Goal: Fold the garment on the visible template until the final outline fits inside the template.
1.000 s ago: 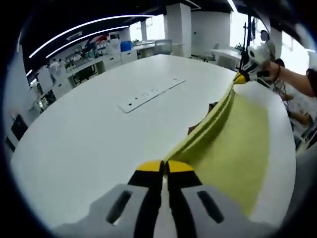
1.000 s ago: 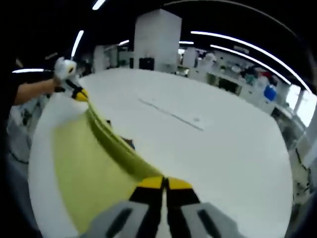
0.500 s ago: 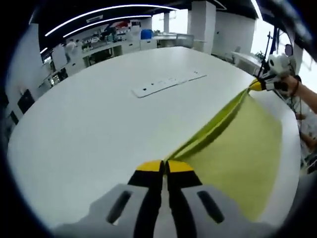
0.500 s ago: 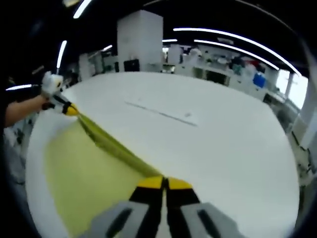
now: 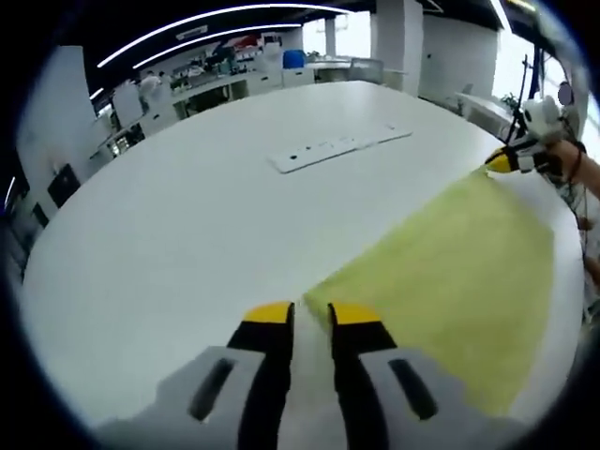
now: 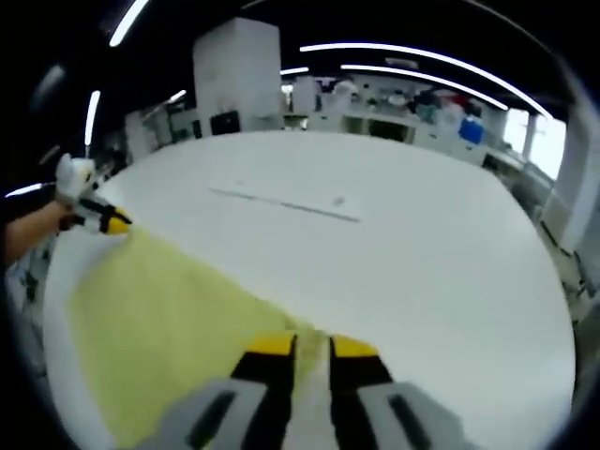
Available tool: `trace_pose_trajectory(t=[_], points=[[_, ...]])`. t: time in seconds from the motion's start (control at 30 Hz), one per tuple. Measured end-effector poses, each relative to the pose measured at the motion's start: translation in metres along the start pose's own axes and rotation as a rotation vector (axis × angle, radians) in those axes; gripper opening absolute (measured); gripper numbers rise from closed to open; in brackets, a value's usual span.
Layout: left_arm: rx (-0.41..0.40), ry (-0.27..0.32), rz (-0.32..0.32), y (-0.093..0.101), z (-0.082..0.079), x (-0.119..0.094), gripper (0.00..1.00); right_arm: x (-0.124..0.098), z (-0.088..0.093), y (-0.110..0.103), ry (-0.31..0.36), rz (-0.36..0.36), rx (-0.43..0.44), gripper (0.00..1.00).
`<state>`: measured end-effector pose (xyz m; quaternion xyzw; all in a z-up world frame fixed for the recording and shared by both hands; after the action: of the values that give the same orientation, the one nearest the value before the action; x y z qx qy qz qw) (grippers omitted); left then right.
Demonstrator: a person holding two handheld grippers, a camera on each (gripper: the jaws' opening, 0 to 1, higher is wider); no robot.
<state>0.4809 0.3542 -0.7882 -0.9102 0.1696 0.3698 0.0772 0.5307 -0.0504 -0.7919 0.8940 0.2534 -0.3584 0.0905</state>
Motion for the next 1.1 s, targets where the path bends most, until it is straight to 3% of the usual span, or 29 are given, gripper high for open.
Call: trace_pose_trajectory(t=[0.17, 0.33, 0.67, 0.87, 1.1], points=[[-0.015, -0.013, -0.014, -0.004, 0.009, -0.011, 0.35, -0.013, 0.002, -0.001, -0.024, -0.027, 0.043, 0.31], [-0.046, 0.031, 0.002, -0.001, 0.01, -0.026, 0.5, -0.024, 0.003, -0.004, -0.027, -0.056, 0.047, 0.45], [-0.094, 0.096, 0.072, 0.021, 0.021, -0.057, 0.67, -0.057, 0.017, -0.024, -0.052, -0.12, 0.047, 0.46], [-0.094, 0.111, 0.101, 0.036, 0.029, -0.076, 0.78, -0.084, 0.029, -0.04, -0.059, -0.178, 0.041, 0.55], [-0.08, 0.119, 0.123, 0.05, 0.041, -0.098, 0.78, -0.109, 0.049, -0.059, -0.083, -0.233, 0.018, 0.58]])
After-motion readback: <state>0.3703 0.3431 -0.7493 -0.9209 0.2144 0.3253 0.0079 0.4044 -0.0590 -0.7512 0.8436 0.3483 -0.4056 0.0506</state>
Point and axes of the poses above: the point that each gripper's makers call its tool centre point, and the gripper's own axes: x roughly forward along the fingers, y roughly to its right, z roughly out of its underside, the point moved 5 cm from there along -x, roughly backward along the fingers, and after that the axes turned 1 degree about -x, right-handed, at the moved point
